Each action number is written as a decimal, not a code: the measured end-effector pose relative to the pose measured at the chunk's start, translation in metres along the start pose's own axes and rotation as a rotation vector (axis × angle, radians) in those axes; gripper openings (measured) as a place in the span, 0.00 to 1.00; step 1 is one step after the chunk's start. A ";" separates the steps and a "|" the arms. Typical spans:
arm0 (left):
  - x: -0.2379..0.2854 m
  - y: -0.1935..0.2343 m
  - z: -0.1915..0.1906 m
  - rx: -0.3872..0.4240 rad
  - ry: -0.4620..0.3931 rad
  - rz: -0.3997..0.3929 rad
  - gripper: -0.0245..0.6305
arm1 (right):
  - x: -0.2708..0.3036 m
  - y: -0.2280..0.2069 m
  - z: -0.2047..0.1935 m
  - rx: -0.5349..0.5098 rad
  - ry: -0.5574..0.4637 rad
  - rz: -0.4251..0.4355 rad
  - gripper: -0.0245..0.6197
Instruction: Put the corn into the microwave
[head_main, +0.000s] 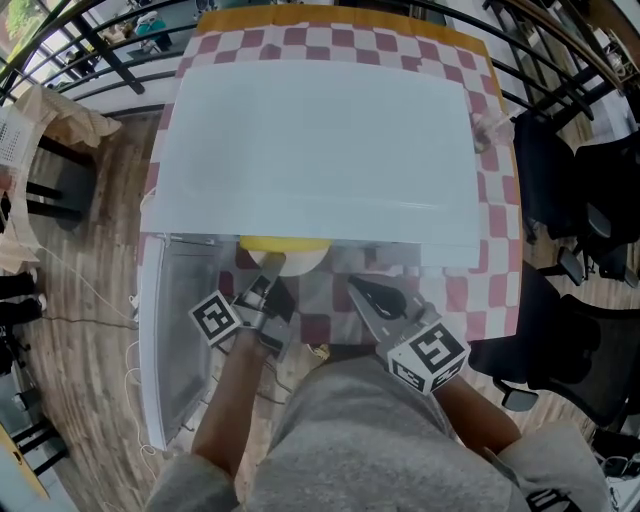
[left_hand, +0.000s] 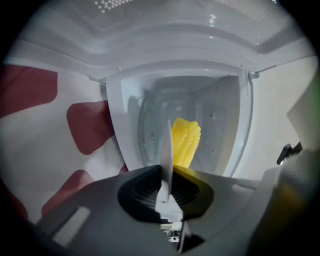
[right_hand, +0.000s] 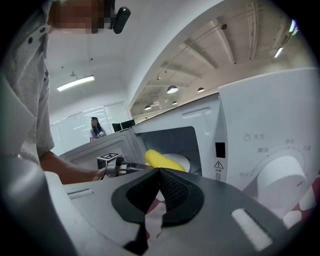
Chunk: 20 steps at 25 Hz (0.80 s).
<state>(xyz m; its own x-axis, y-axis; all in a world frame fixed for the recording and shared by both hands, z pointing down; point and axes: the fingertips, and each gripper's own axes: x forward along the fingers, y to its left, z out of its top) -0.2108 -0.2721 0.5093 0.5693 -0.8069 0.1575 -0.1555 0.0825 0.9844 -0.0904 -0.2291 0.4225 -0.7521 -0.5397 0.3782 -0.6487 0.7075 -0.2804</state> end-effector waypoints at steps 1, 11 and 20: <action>0.003 0.000 0.001 -0.001 0.003 0.003 0.09 | 0.001 0.000 0.000 0.002 0.001 0.001 0.04; 0.024 0.005 0.009 -0.018 0.014 0.033 0.09 | 0.006 -0.002 -0.001 0.011 0.012 0.002 0.04; 0.026 0.013 0.007 -0.079 0.007 0.045 0.10 | 0.006 0.001 -0.001 0.010 0.014 0.003 0.04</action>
<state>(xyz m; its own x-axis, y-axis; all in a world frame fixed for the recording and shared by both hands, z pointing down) -0.2035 -0.2960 0.5261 0.5685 -0.7975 0.2022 -0.1174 0.1646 0.9793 -0.0953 -0.2308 0.4249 -0.7522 -0.5315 0.3894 -0.6478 0.7044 -0.2900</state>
